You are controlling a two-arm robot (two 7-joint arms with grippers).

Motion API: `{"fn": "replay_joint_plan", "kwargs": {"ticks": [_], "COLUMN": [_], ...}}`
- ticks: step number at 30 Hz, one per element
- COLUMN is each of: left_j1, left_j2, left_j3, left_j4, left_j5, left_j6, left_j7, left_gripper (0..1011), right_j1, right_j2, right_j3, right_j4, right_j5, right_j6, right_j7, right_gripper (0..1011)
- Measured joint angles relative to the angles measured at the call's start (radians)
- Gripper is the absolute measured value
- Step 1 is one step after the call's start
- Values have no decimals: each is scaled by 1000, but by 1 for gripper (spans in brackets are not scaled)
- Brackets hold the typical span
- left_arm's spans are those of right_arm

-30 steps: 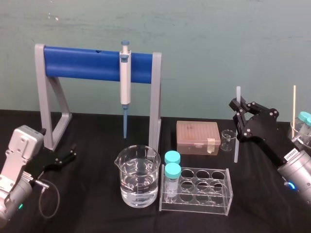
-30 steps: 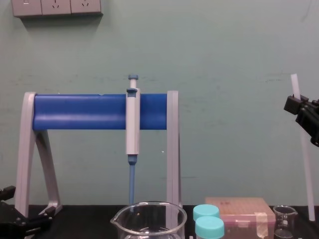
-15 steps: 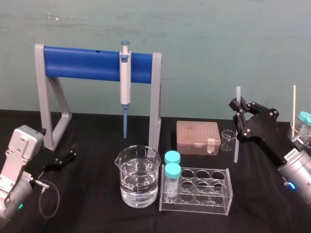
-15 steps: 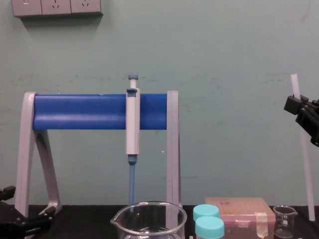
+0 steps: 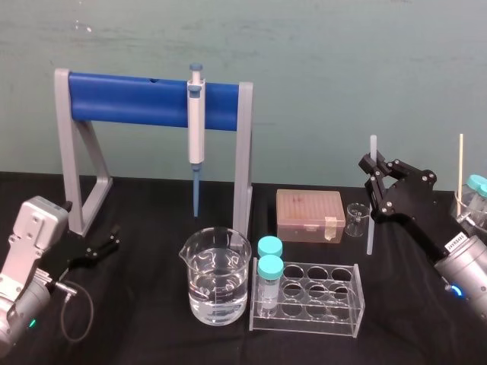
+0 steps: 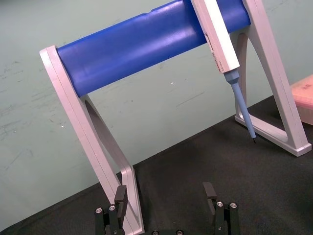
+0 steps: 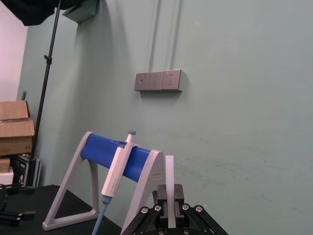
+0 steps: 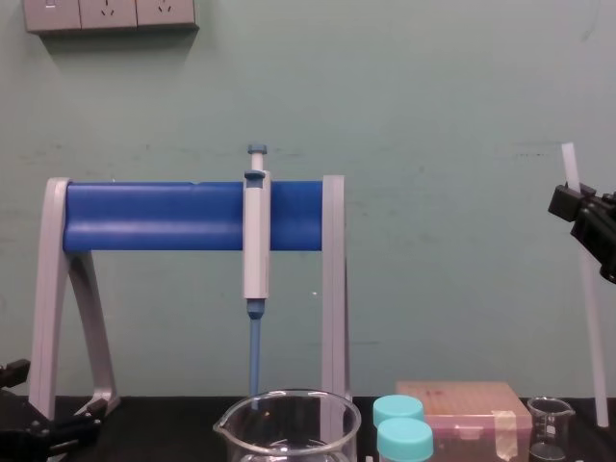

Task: Pick up the stirring rod with one hand, then place it down.

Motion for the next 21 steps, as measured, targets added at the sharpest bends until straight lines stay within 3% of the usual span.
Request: {"fn": "replay_joint_plan", "kwargs": {"ticks": [8,21], "left_j1": [0,0], "left_j2": [0,0], "left_j3": [0,0], "left_j4": [0,0], "left_j5": [0,0], "left_j6": [0,0], "left_j7": [0,0], "left_gripper": [1000,1000], "right_j1": [-2,19], "right_j2": [0,3], "right_j3": [-4,-46], "right_j4": [-2,29], "right_j5": [-1,15], "right_j6": [2,23], "right_j7": [28,82], "right_gripper": [72,72]}}
